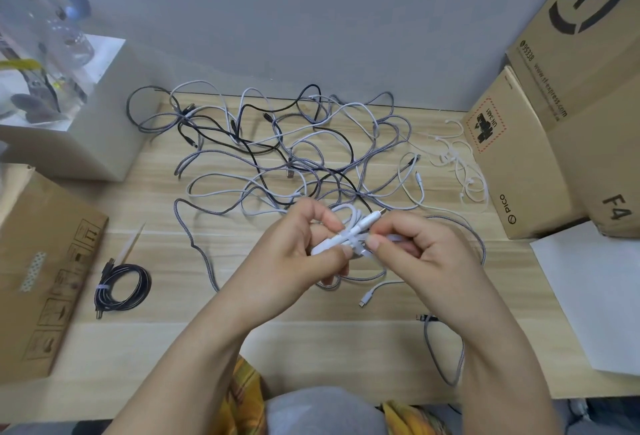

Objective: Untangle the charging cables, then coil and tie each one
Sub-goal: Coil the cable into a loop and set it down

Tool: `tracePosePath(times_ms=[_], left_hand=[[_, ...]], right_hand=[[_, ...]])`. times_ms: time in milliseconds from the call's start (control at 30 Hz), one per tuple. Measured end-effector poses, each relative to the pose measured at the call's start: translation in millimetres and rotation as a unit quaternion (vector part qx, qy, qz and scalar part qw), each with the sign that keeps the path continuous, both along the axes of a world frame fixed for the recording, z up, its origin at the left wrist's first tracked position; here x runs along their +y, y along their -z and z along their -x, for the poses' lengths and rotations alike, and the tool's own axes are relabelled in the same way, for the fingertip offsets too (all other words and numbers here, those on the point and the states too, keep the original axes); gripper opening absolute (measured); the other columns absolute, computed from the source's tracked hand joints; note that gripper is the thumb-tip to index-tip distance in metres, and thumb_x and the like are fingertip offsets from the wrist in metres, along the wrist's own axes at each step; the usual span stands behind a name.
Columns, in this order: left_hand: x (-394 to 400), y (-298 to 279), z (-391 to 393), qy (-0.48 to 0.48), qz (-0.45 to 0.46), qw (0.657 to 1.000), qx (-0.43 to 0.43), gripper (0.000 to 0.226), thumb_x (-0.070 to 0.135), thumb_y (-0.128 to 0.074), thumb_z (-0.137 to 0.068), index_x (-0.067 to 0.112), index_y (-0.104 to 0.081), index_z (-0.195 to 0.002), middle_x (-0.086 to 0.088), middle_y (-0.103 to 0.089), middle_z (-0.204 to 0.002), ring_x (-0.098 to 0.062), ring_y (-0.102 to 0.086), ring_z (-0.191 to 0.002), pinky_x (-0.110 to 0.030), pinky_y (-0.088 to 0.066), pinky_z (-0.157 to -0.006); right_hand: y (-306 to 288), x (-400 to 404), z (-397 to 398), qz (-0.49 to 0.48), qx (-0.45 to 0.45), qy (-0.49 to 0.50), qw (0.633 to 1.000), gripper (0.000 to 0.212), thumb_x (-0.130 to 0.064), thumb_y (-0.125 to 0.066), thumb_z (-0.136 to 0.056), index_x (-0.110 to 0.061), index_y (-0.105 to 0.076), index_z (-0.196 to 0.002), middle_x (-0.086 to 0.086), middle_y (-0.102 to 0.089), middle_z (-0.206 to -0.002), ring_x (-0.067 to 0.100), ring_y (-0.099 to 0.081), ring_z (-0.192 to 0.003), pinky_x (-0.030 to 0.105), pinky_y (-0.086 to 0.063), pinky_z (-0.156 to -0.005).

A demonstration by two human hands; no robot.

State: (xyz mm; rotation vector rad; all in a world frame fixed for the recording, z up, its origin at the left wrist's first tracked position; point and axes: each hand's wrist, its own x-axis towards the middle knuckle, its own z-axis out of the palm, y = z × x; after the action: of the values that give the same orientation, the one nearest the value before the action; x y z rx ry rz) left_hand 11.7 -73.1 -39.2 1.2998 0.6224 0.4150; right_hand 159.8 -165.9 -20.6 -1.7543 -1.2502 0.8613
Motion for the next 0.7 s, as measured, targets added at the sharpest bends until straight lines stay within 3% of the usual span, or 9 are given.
tracePosePath(times_ms=[133,233,300,367,467,533,633,700], left_hand=[[-0.9,2.9,-1.0,-0.020,-0.036,0.999,0.013,0.020,0.017,-0.062,-0.073,0.014,-0.047,-0.086,-0.009,-0.062,-0.065,-0.014,-0.050,-0.056,-0.024,-0.041,-0.056],[0.0,4.5,-2.5,-0.030,-0.042,0.999,0.013,0.018,0.017,-0.062,-0.072,0.015,-0.049,-0.084,0.001,-0.063,-0.061,-0.010,-0.053,-0.056,-0.021,-0.042,-0.056],[1.4,4.9,-3.1,-0.035,-0.030,0.999,-0.001,0.018,0.015,-0.061,-0.072,0.014,-0.049,-0.084,0.003,-0.063,-0.060,-0.008,-0.054,-0.055,-0.017,-0.042,-0.054],[1.1,5.1,-3.1,-0.030,-0.025,0.999,-0.003,0.017,0.015,-0.062,-0.072,0.015,-0.049,-0.083,0.001,-0.065,-0.061,-0.009,-0.054,-0.054,-0.018,-0.042,-0.054],[-0.9,7.8,-3.2,-0.024,-0.023,0.999,-0.006,0.019,0.017,-0.066,-0.071,0.019,-0.051,-0.082,-0.001,-0.067,-0.063,-0.011,-0.054,-0.056,-0.021,-0.043,-0.056],[-1.2,9.6,-4.6,-0.024,-0.025,0.999,-0.005,0.024,0.024,-0.071,-0.068,0.021,-0.051,-0.083,-0.001,-0.067,-0.066,-0.013,-0.056,-0.059,-0.023,-0.043,-0.057],[0.8,13.1,-4.2,-0.037,-0.014,0.999,0.002,0.024,0.018,-0.067,-0.070,0.015,-0.050,-0.086,-0.002,-0.066,-0.064,-0.009,-0.056,-0.056,-0.018,-0.042,-0.055],[1.6,14.6,-3.4,-0.039,-0.013,0.999,0.009,0.023,0.016,-0.066,-0.071,0.013,-0.050,-0.087,-0.001,-0.067,-0.064,-0.009,-0.055,-0.054,-0.017,-0.041,-0.054]], right_hand=[[6.6,1.7,4.6,-0.007,-0.109,-0.005,0.994,0.016,-0.026,-0.050,-0.085,-0.021,-0.046,-0.071,0.000,-0.048,-0.062,0.012,-0.037,-0.054,0.024,-0.029,-0.050],[10.9,5.8,15.6,-0.009,-0.169,0.004,0.986,0.018,-0.039,-0.036,-0.089,-0.032,-0.035,-0.072,-0.024,-0.052,-0.070,0.007,-0.043,-0.062,0.024,-0.030,-0.055],[12.9,7.1,21.9,-0.035,-0.116,0.037,0.992,0.018,-0.046,-0.031,-0.090,-0.033,-0.036,-0.078,-0.021,-0.056,-0.075,0.007,-0.047,-0.064,0.025,-0.033,-0.056],[14.3,7.1,23.3,-0.062,-0.046,0.074,0.994,0.006,-0.033,-0.032,-0.090,-0.030,-0.035,-0.086,-0.018,-0.059,-0.071,0.004,-0.049,-0.059,0.018,-0.033,-0.053],[16.4,6.5,24.6,-0.089,-0.036,0.082,0.992,0.015,-0.016,-0.033,-0.087,-0.030,-0.030,-0.090,-0.021,-0.057,-0.059,0.002,-0.049,-0.055,0.014,-0.031,-0.053],[19.4,8.6,29.3,-0.097,-0.070,0.084,0.989,0.019,-0.021,-0.035,-0.088,-0.039,-0.030,-0.091,-0.016,-0.060,-0.065,0.005,-0.054,-0.063,0.021,-0.037,-0.058],[30.1,11.3,32.4,-0.105,-0.079,0.084,0.988,0.019,-0.034,-0.034,-0.090,-0.053,-0.030,-0.091,-0.013,-0.063,-0.074,0.010,-0.060,-0.076,0.026,-0.045,-0.069],[36.5,11.6,31.6,-0.086,-0.086,0.075,0.990,0.013,-0.038,-0.032,-0.089,-0.051,-0.030,-0.090,-0.015,-0.062,-0.076,0.023,-0.060,-0.082,0.040,-0.046,-0.074]])
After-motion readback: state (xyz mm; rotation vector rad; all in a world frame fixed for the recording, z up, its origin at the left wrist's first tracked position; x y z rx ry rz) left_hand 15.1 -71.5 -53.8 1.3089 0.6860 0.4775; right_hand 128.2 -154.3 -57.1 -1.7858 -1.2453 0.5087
